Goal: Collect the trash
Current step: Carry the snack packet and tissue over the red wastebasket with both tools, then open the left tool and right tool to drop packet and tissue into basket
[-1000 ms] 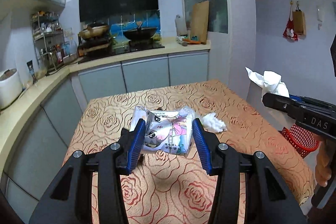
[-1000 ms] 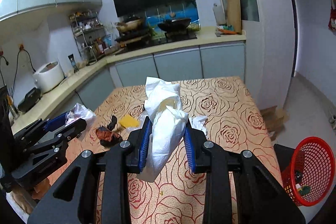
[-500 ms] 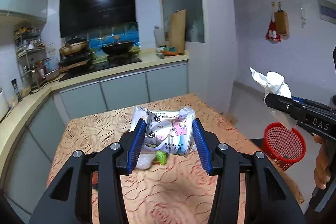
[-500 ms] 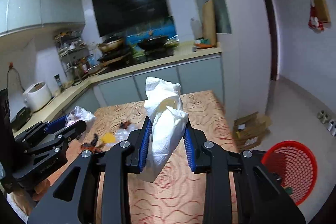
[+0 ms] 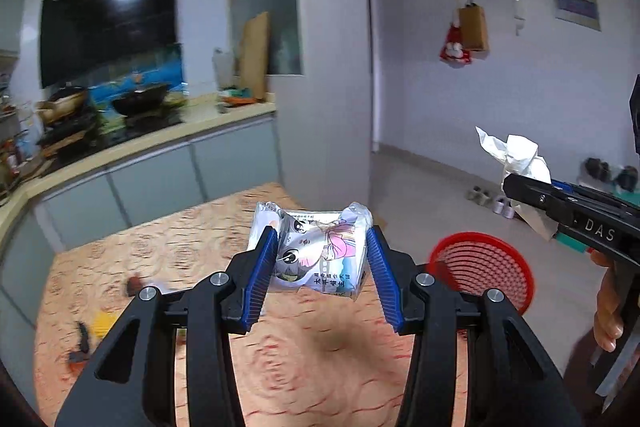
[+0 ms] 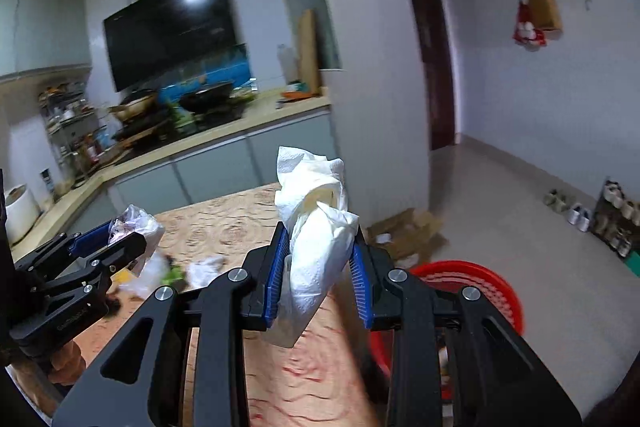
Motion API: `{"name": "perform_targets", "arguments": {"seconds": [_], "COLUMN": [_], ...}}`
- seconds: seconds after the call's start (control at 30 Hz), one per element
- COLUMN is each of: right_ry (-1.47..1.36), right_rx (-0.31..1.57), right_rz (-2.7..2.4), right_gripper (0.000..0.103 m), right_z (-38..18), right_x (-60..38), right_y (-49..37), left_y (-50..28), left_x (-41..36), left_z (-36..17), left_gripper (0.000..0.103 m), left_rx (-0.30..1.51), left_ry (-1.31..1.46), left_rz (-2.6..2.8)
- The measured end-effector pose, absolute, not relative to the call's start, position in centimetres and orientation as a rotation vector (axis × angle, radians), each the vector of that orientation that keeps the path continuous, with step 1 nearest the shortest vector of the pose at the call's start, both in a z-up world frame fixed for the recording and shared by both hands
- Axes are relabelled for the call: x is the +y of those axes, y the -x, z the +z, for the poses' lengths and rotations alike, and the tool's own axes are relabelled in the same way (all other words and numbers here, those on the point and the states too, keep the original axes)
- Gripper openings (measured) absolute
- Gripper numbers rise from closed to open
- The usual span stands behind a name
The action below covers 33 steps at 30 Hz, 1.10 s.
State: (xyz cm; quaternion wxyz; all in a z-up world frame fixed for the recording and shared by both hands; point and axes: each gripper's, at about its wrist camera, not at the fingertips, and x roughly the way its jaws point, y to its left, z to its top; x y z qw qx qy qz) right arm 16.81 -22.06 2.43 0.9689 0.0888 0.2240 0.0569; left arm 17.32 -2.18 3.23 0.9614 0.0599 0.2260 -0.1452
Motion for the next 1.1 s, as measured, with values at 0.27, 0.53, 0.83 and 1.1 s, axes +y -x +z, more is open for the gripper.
{"name": "perform_targets", "arguments": {"seconds": [0.27, 0.53, 0.83, 1.1], "right_ry": [-0.200, -0.211, -0.217, -0.217], "right_rx": [0.494, 0.588, 0.710, 0.774], "right_rz": [-0.025, -0.115, -0.151, -0.160], "right_gripper": [0.030, 0.030, 0.030, 0.030], "right_z": [0.2, -3.2, -6.8, -8.8], "right_x": [-27.1, -30.6, -32.7, -33.6], "right_y": [-16.5, -16.9, -18.3, -19.2], "left_y": [-20.1, -22.9, -26.2, -27.8], "left_x": [-8.8, -15.0, -19.7, -21.4], "left_z": [1.0, -2.2, -7.3, -10.2], "left_gripper": [0.045, 0.045, 0.045, 0.053], "left_rx": [0.513, 0.602, 0.744, 0.834], "left_ry": [-0.145, -0.149, -0.146, -0.129], "left_rz": [-0.447, -0.607, -0.700, -0.735]}}
